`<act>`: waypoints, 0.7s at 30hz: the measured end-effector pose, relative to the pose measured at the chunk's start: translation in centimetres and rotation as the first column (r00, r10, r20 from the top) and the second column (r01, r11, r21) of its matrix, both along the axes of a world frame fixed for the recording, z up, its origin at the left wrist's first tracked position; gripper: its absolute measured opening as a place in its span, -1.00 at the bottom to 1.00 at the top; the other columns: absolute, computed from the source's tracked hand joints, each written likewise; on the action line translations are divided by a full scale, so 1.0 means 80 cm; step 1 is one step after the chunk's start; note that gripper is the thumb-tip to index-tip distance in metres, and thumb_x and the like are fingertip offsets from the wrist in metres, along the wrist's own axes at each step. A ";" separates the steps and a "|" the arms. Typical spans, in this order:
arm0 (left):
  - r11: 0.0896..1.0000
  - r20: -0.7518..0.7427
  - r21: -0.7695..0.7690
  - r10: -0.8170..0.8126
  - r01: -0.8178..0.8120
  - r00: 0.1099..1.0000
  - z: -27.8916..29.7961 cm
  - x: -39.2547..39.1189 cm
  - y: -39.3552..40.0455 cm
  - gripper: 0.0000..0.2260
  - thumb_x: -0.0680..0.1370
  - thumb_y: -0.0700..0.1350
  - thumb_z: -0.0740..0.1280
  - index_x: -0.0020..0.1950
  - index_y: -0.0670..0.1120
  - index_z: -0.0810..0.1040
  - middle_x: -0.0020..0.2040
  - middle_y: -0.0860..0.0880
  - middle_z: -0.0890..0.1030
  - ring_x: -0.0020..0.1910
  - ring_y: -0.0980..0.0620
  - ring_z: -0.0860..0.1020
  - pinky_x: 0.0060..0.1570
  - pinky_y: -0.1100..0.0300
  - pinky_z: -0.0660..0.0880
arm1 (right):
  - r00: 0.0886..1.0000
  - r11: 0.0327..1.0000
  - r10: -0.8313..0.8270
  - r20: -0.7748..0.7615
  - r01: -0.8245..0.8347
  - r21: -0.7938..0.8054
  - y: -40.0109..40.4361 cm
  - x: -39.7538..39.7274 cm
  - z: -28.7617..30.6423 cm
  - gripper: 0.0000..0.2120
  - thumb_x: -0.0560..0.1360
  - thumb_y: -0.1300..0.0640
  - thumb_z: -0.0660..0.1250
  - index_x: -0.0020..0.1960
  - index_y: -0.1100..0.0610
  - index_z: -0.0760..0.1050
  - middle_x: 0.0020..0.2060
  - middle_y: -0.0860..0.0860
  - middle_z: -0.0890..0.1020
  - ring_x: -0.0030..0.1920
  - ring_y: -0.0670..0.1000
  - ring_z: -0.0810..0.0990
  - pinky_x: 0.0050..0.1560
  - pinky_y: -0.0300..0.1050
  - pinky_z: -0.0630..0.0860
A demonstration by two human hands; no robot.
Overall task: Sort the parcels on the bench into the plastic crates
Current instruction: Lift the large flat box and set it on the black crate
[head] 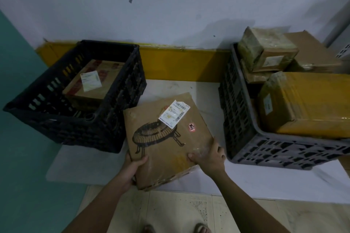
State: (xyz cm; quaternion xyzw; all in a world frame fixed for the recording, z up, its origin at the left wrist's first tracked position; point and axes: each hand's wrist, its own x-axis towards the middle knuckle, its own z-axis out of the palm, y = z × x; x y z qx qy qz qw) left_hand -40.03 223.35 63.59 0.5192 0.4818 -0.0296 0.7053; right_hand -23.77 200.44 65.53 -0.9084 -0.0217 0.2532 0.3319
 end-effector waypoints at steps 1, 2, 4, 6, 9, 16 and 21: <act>1.000 0.017 0.001 0.010 -0.010 1.000 0.000 0.000 0.000 -0.04 0.21 0.20 0.61 0.52 0.23 0.23 0.36 0.04 0.51 0.24 -0.11 0.50 0.19 -0.27 0.46 | 1.000 1.000 -0.010 0.006 0.010 0.009 -0.001 -0.002 -0.001 0.19 0.24 -0.31 0.55 0.56 -0.09 -0.18 0.49 0.08 0.10 0.48 0.27 0.11 0.39 0.26 0.28; 1.000 0.032 0.002 0.024 -0.024 0.999 0.002 0.001 -0.001 -0.06 0.24 0.17 0.62 0.53 0.22 0.23 0.36 0.03 0.51 0.24 -0.10 0.50 0.21 -0.27 0.45 | 1.000 1.000 -0.018 0.011 0.017 0.015 -0.002 -0.004 -0.001 0.20 0.24 -0.31 0.55 0.56 -0.09 -0.18 0.49 0.07 0.10 0.48 0.27 0.12 0.39 0.27 0.28; 0.998 0.098 0.037 0.044 -0.048 0.994 0.012 0.005 -0.009 -0.18 0.40 0.02 0.57 0.54 0.20 0.20 0.36 0.03 0.50 0.23 -0.07 0.51 0.21 -0.17 0.47 | 0.999 1.000 -0.024 0.035 0.023 0.017 -0.006 -0.007 0.000 0.20 0.24 -0.32 0.55 0.58 -0.06 -0.17 0.50 0.07 0.11 0.48 0.26 0.13 0.40 0.28 0.28; 0.994 0.177 0.088 0.042 -0.059 0.983 0.024 0.013 -0.013 -0.28 0.48 -0.14 0.49 0.53 0.17 0.22 0.31 0.03 0.54 0.19 -0.03 0.54 0.15 -0.05 0.51 | 0.996 0.999 -0.034 0.077 0.032 0.031 -0.012 -0.008 0.001 0.20 0.25 -0.33 0.54 0.58 -0.02 -0.14 0.50 0.09 0.12 0.48 0.26 0.15 0.40 0.28 0.30; 0.986 0.266 0.157 0.021 -0.064 0.964 0.050 0.032 -0.009 -0.34 0.48 -0.26 0.46 0.47 0.16 0.31 0.23 0.01 0.62 0.14 -0.06 0.61 0.00 0.02 0.56 | 0.989 0.994 -0.072 0.128 0.061 0.088 -0.016 0.000 0.011 0.22 0.23 -0.35 0.53 0.59 0.05 -0.11 0.49 0.12 0.15 0.48 0.25 0.17 0.41 0.28 0.32; 0.953 0.385 0.288 -0.024 -0.095 0.922 0.136 0.075 0.023 -0.34 0.51 -0.26 0.43 0.48 0.24 0.33 0.21 0.03 0.62 0.14 -0.08 0.60 0.05 -0.05 0.56 | 0.964 0.937 -0.178 0.199 0.105 0.333 -0.012 0.025 0.052 -0.07 0.40 -0.29 0.45 0.56 0.10 0.12 0.43 0.15 0.27 0.44 0.21 0.27 0.40 0.20 0.32; 0.914 0.406 0.398 -0.094 -0.083 0.909 0.203 0.083 0.039 -0.36 0.55 -0.25 0.39 0.49 0.26 0.30 0.24 0.06 0.58 0.21 -0.05 0.54 0.16 -0.09 0.49 | 0.961 0.812 -0.218 0.170 0.082 0.577 -0.004 0.030 0.086 -0.30 0.49 -0.17 0.42 0.51 -0.04 0.19 0.34 0.01 0.43 0.32 0.08 0.46 0.31 0.14 0.47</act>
